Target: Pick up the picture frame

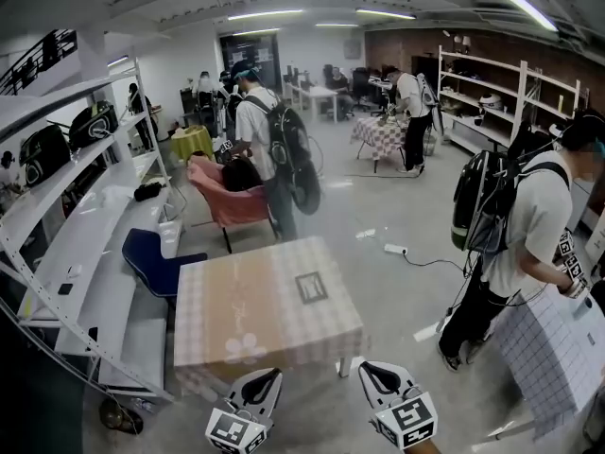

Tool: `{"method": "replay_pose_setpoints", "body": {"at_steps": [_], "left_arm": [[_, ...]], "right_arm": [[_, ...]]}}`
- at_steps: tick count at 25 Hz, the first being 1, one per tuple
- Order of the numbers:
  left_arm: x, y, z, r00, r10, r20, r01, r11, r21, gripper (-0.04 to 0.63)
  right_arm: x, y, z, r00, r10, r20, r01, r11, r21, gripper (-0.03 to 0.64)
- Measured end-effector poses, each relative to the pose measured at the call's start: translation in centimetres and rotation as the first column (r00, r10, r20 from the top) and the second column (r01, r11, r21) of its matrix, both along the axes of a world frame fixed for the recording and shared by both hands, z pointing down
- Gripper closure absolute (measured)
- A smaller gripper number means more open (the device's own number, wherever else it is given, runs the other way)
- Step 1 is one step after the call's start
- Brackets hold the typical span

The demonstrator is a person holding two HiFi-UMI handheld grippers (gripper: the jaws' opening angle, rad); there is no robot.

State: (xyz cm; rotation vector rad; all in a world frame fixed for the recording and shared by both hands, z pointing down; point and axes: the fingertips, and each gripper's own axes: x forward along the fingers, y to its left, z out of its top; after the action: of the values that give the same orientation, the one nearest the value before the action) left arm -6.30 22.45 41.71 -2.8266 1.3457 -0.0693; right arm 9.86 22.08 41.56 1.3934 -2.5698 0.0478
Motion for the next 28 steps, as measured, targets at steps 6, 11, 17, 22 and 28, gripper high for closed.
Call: {"method": "replay_pose_setpoints", "body": {"at_steps": [6,11,17,22,28], "left_arm": [[1.4,-4.8,-0.1,0.999,-0.043,0.014,0.043,0.999,0.001,0.577],[2.7,-7.4,-0.2,0.998,-0.060,0.024,0.060,0.998,-0.008,0.577],[2.4,-12.4,0.1,0.998,-0.050,0.030,0.049,0.999,0.003,0.577],[1.2,-17.5,1.0,1.000,-0.019,0.009,0.019,1.000,-0.007,0.577],[0.0,-23.7,1.4,0.999,0.036,-0.030,-0.036,0.999,-0.010,0.576]], "right_arm": [[1.3,-5.2,0.0,0.999,-0.043,0.003,0.043,0.999,0.002,0.591],[2.7,-8.1,0.3,0.998,-0.052,0.019,0.052,0.999,-0.008,0.591],[2.2,-12.6,1.5,0.999,-0.047,0.019,0.048,0.998,-0.032,0.591],[1.2,-16.9,2.0,1.000,-0.009,0.010,0.009,0.999,-0.038,0.591],[-0.5,-22.3,2.2,0.999,0.044,-0.016,-0.045,0.998,-0.038,0.591]]}}
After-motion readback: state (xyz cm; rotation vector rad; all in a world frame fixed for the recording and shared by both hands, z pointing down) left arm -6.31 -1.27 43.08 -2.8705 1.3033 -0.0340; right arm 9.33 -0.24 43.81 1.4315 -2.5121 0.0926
